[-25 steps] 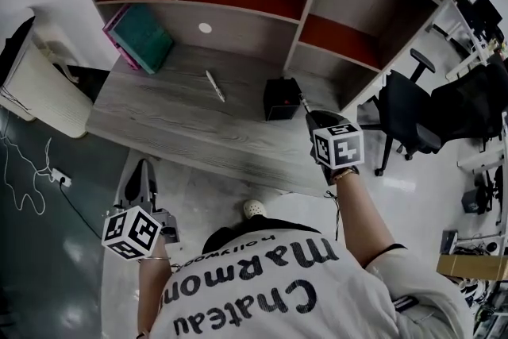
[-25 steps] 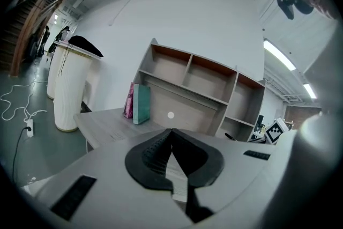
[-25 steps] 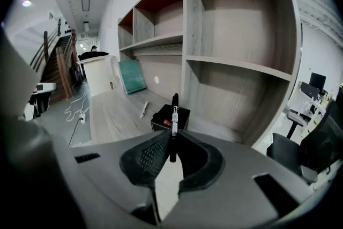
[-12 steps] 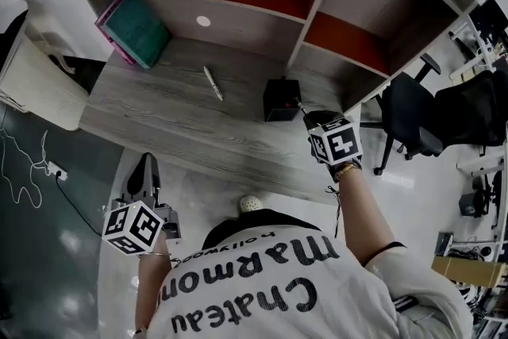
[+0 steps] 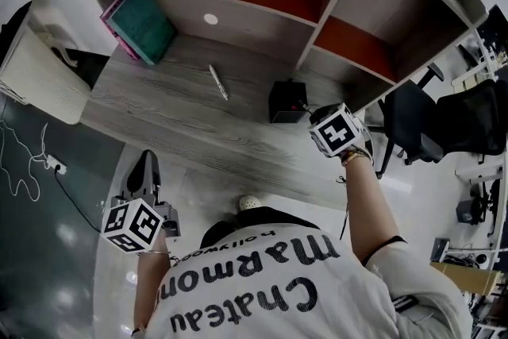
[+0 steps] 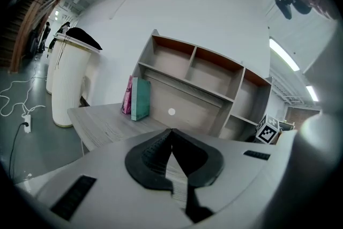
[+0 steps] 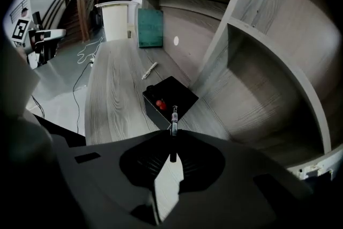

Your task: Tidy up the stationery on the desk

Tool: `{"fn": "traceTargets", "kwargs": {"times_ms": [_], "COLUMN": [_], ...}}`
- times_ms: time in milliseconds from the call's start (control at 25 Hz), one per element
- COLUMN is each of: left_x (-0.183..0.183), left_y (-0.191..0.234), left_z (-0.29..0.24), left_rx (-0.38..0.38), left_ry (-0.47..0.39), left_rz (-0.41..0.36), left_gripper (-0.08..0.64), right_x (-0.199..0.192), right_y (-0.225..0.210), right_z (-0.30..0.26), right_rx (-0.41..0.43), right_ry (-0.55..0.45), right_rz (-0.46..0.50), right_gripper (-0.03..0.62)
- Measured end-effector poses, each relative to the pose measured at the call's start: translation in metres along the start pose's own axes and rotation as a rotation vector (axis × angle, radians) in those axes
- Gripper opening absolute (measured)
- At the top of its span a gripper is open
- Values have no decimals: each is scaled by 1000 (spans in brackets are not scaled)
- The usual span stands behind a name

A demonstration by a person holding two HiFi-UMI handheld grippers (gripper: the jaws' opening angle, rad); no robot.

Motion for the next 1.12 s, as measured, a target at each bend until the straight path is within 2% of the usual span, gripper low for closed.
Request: {"fn": "traceTargets", "kwargs": {"times_ms": [360, 440, 560, 1120], "left_x": [6, 7, 8, 10], "left_y": [15, 19, 25, 34], "left_z": [13, 16, 19, 20], "left_rx": [32, 39, 49, 59], "left_ry": [-21, -25, -29, -29], "left_rz": [20, 22, 26, 36], "left_gripper": [15, 15, 15, 15], "right_x": [11, 15, 29, 40], "right_y": [1, 2, -4, 0], "right_z": [-7, -8, -10, -16], "right_rx": [17, 18, -24, -23], "right_ry": [56, 52, 8, 38], "right_rz": [7, 11, 38, 32], "right_gripper": [51, 51, 51, 52]}}
Point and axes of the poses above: the fingertips, and each gripper's own axes: z backward along the fingers, y to its left, x out of its top, the point moved 2 cm from there along z, backward along the fingers, and after that the axes turned 9 degrees about y, right-handed, at the moved point
